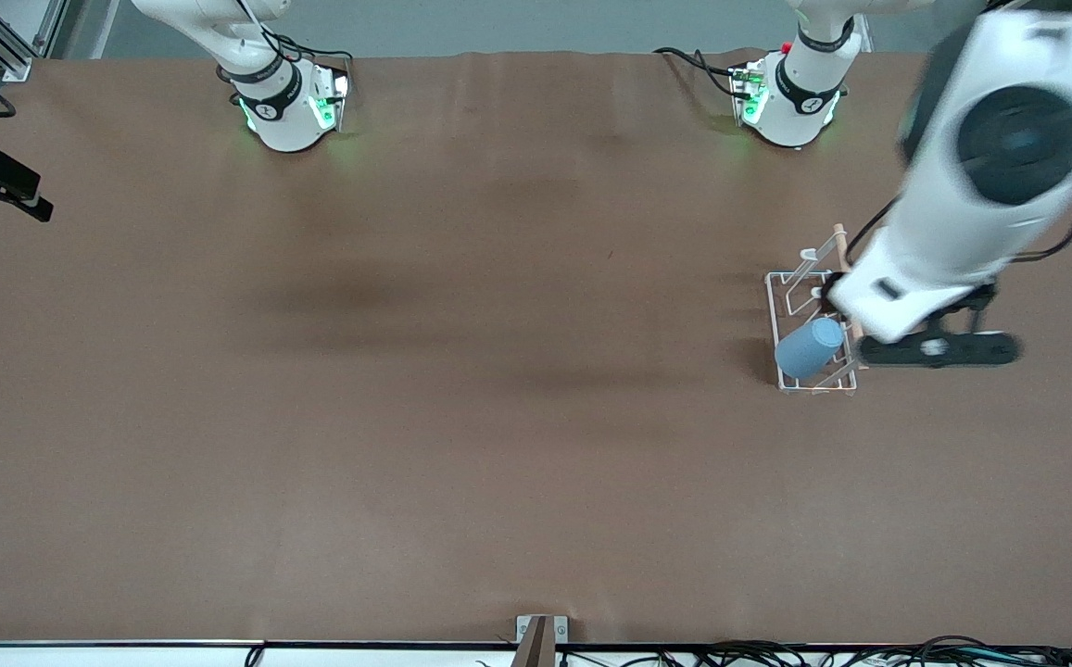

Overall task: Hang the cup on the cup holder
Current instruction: 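Open the left gripper and draw it back from the rack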

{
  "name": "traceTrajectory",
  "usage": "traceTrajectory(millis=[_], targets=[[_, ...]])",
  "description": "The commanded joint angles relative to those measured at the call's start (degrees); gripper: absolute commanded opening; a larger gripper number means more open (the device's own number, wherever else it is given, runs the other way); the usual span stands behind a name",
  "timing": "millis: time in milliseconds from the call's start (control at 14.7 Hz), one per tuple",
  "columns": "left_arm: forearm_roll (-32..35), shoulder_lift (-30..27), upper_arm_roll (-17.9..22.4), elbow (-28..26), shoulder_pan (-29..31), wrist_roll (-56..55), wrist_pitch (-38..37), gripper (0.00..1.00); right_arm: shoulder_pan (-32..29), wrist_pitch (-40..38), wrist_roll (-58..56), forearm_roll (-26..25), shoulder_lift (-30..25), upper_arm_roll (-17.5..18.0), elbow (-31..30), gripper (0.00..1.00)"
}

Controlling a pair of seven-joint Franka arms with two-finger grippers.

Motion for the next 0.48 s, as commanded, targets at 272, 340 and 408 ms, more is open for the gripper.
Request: traceTrajectory(millis=[272, 340, 408], targets=[[-17.7, -25.1, 20.1, -24.8, -2.0, 14.4, 6.6, 1.0, -0.8, 0.3, 0.8, 0.2, -0.7, 0.7, -0.6, 1.0], [-17.9, -28.0, 22.7, -28.3, -3.8, 15.2, 7.5, 1.0, -0.8, 0.3, 0.8, 0.2, -0.8, 0.7, -0.6, 1.0], [-17.9, -31.0, 24.6, -31.7, -5.3, 16.8, 8.2, 1.0, -0.8, 0.3, 0.8, 0.2, -0.8, 0.7, -0.6, 1.0]])
